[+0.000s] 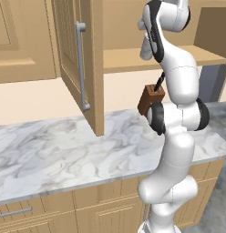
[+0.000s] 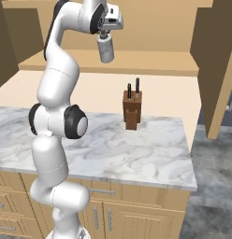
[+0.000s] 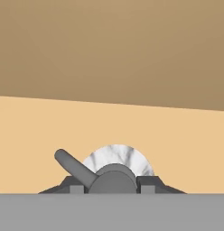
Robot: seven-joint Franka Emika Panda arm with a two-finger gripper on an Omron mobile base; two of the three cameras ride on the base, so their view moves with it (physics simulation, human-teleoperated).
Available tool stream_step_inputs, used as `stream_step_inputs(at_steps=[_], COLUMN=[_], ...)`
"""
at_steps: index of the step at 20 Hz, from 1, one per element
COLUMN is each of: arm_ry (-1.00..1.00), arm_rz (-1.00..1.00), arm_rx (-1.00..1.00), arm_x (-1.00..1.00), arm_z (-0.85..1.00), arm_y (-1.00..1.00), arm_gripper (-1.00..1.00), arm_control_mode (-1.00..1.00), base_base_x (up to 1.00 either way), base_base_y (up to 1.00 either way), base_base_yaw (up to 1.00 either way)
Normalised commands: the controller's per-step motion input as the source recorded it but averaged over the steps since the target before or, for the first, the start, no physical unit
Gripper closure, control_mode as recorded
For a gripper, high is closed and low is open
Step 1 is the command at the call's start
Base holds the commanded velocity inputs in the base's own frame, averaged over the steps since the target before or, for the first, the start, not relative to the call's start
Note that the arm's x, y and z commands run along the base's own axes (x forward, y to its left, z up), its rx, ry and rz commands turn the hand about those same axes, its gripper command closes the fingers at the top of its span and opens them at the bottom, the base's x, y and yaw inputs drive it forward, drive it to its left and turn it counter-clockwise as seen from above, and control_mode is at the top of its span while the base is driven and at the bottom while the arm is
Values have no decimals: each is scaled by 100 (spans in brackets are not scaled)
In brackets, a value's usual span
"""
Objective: Pick up the dish brush and soap dispenser from the sink, and place them back in the cabinet, and close the cabinet doors.
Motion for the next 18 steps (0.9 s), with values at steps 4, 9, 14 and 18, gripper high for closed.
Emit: stream_step_inputs(at_steps=[4,9,14,18], arm_ry=[-1,-4,-8,-11], arm_rz=[0,0,0,0], arm_rx=[0,0,0,0], arm_x=[5,9,11,10], arm_z=[-4,-7,-14,-13], arm_y=[0,0,0,0], arm_gripper=[100,100,100,100], arm_control_mode=[-100,-100,-100,-100], base_base_x=[0,0,0,0], base_base_y=[0,0,0,0], base_base_yaw=[0,0,0,0])
